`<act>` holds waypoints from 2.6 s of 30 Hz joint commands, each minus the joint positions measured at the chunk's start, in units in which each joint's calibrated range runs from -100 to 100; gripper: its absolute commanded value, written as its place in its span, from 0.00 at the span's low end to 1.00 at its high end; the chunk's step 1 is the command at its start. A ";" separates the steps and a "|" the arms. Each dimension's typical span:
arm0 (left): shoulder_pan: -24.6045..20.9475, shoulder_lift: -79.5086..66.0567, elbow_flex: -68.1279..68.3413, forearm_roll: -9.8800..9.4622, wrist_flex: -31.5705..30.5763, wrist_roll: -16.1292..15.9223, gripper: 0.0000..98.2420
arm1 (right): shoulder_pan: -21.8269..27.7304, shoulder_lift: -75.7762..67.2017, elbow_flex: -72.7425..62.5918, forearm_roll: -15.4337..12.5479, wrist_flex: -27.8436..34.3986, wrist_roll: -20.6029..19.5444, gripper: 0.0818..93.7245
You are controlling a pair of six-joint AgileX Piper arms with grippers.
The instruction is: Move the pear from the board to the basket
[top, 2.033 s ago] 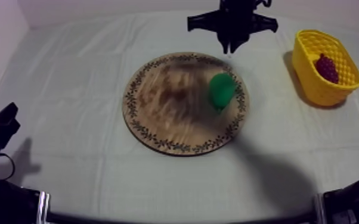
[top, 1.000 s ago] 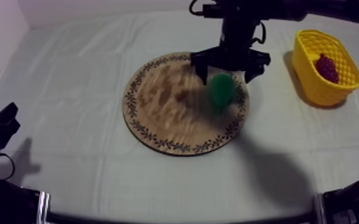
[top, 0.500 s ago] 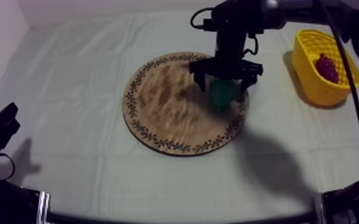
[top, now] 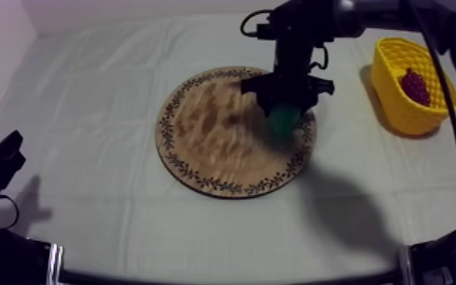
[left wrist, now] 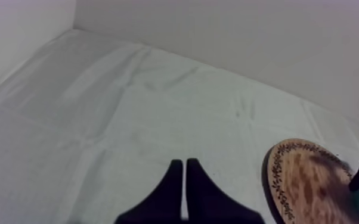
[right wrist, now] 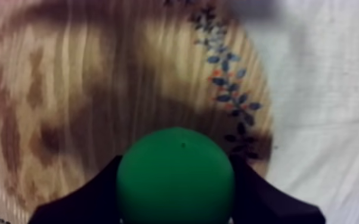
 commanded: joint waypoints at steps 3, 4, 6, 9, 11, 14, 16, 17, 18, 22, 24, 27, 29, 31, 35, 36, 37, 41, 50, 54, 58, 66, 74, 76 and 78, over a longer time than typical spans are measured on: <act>0.02 0.00 0.00 -0.02 -0.01 -0.01 0.00 | 1.39 -6.83 0.28 1.35 1.48 2.11 0.31; 0.02 0.00 0.00 -0.02 -0.01 -0.01 0.00 | 1.98 -8.67 0.30 1.84 1.83 2.80 0.31; 0.02 0.00 0.00 -0.02 -0.01 -0.01 0.00 | 3.36 -12.39 0.26 3.01 2.44 4.36 0.32; 0.02 0.00 0.00 -0.02 -0.01 -0.01 0.00 | 5.91 -17.70 0.01 4.87 3.17 7.24 0.32; 0.02 0.00 0.00 -0.02 -0.01 -0.01 0.00 | 7.82 -20.88 -0.21 6.10 3.39 9.43 0.33; 0.02 0.00 0.00 -0.02 -0.01 -0.01 0.00 | 10.74 -24.79 0.21 8.38 2.81 12.14 0.34; 0.02 0.00 0.00 -0.02 -0.01 -0.01 0.00 | 12.92 -26.75 0.51 9.73 2.17 13.67 0.35; 0.02 0.00 0.00 -0.02 -0.01 -0.01 0.00 | 14.11 -27.53 0.56 10.26 1.73 14.42 0.35; 0.02 0.00 0.00 -0.02 -0.01 -0.01 0.00 | 15.39 -28.23 0.60 10.70 1.11 15.11 0.36; 0.02 0.00 0.00 -0.02 -0.01 -0.01 0.00 | 20.56 -29.98 1.20 12.21 -2.28 17.31 0.35; 0.02 0.00 0.00 -0.02 -0.01 -0.01 0.00 | 22.84 -30.25 2.08 13.03 -4.14 17.93 0.35; 0.02 0.00 0.00 -0.02 -0.01 -0.01 0.00 | 25.81 -30.01 4.26 14.41 -6.61 18.35 0.35; 0.02 0.00 0.00 -0.02 -0.01 -0.01 0.00 | 27.51 -29.43 6.35 15.48 -8.18 18.28 0.35; 0.02 0.00 0.00 -0.02 -0.01 -0.01 0.00 | 28.90 -28.60 8.74 16.43 -9.82 18.03 0.35; 0.02 0.00 0.00 -0.02 -0.01 -0.01 0.00 | 30.96 -26.57 13.48 17.12 -13.99 17.86 0.37; 0.02 0.00 0.00 -0.02 -0.01 -0.01 0.00 | 31.29 -26.05 14.51 16.97 -15.17 17.97 0.38; 0.02 0.00 0.00 -0.02 -0.01 -0.01 0.00 | 31.52 -25.54 15.43 16.70 -16.23 18.19 0.38; 0.02 0.00 0.00 -0.02 -0.01 -0.01 0.00 | 31.41 -23.66 18.31 15.87 -19.50 18.47 0.38; 0.02 0.00 0.00 -0.02 -0.01 -0.01 0.00 | 30.06 -21.00 20.07 13.44 -26.37 18.88 0.67; 0.02 0.00 0.00 -0.02 -0.01 -0.01 0.00 | 30.21 -20.99 20.29 13.67 -29.29 18.45 0.73; 0.02 0.00 0.00 -0.02 -0.01 -0.01 0.00 | 30.31 -22.96 20.92 13.81 -32.01 18.07 0.74; 0.02 0.00 0.00 -0.02 -0.01 -0.01 0.00 | 30.55 -34.61 28.82 13.52 -39.20 17.51 0.70; 0.02 0.00 0.00 -0.02 -0.01 -0.01 0.00 | 31.24 -55.33 46.21 12.81 -46.94 16.82 0.66; 0.02 0.00 0.00 -0.02 -0.01 -0.01 0.00 | 31.49 -61.62 52.22 13.29 -48.55 16.49 0.65; 0.02 0.00 0.00 -0.02 -0.01 -0.01 0.00 | 31.71 -68.02 58.22 13.25 -49.80 16.69 0.64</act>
